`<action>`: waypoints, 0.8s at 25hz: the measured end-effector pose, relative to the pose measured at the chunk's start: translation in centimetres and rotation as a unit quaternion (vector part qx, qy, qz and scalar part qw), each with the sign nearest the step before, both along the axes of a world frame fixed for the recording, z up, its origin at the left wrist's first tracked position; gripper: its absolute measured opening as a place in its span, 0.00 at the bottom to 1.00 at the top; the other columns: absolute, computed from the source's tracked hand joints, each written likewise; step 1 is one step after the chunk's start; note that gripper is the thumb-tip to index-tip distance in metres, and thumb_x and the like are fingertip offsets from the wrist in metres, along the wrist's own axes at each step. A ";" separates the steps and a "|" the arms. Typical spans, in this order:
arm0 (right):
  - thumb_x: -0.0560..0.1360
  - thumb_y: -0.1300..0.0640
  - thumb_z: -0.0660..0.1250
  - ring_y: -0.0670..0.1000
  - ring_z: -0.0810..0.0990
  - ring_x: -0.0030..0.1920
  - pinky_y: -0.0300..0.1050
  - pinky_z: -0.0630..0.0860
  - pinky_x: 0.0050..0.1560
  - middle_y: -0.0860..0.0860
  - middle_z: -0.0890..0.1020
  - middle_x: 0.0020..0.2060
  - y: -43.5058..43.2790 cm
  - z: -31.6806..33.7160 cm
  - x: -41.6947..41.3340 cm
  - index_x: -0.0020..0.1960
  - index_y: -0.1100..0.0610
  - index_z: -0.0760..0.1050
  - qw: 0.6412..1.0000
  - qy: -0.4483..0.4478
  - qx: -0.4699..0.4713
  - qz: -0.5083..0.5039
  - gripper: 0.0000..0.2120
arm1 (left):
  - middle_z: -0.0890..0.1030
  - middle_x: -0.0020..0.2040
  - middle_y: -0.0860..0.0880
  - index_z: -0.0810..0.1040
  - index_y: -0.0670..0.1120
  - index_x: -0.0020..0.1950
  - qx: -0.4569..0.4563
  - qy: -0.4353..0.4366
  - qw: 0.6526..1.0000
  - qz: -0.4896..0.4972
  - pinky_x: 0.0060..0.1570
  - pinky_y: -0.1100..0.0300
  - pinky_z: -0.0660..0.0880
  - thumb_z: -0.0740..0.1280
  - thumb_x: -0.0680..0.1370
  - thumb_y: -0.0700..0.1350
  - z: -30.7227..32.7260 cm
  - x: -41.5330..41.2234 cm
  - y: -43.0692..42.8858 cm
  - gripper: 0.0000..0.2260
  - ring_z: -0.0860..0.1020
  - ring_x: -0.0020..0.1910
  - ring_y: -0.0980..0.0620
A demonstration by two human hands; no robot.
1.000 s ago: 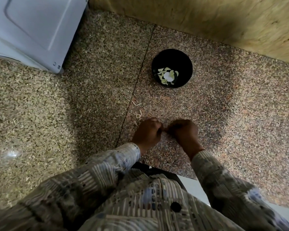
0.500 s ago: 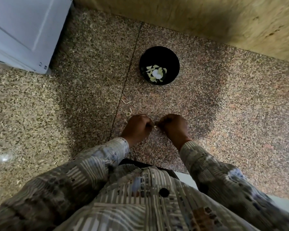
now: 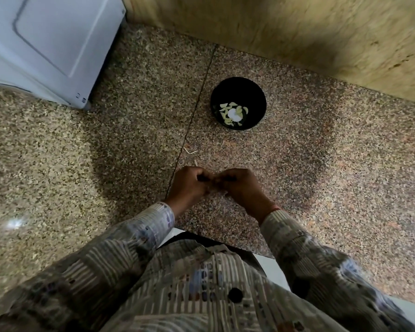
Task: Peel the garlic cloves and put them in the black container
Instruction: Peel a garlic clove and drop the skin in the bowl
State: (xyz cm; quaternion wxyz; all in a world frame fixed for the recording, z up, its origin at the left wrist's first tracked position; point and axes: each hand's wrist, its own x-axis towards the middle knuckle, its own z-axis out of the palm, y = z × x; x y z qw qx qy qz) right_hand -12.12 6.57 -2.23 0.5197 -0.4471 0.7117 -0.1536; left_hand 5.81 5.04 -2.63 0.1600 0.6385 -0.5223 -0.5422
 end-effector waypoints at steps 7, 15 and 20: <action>0.77 0.56 0.73 0.50 0.85 0.45 0.51 0.83 0.54 0.49 0.87 0.41 -3.9 -0.3 2.6 0.46 0.52 0.86 0.993 0.079 -0.027 0.083 0.03 | 0.84 0.34 0.39 0.84 0.37 0.41 0.101 0.095 0.976 0.168 0.34 0.54 0.81 0.75 0.72 0.31 0.2 1.7 0.3 0.03 0.83 0.33 0.42; 0.76 0.55 0.76 0.44 0.85 0.43 0.46 0.84 0.50 0.43 0.87 0.42 1.0 0.4 -1.8 0.50 0.49 0.85 0.996 0.087 -0.025 -0.014 0.03 | 0.86 0.36 0.47 0.87 0.47 0.41 0.041 0.036 0.998 0.034 0.43 0.51 0.85 0.77 0.74 0.41 -1.3 0.2 2.3 0.03 0.84 0.35 0.49; 0.76 0.52 0.76 0.40 0.83 0.37 0.37 0.81 0.38 0.43 0.85 0.37 2.5 0.2 -2.4 0.47 0.50 0.85 0.993 0.113 0.005 0.017 0.02 | 0.85 0.38 0.50 0.86 0.47 0.41 -0.166 -0.131 0.964 -0.162 0.40 0.61 0.76 0.72 0.76 0.46 -0.8 -2.9 2.3 0.05 0.80 0.37 0.53</action>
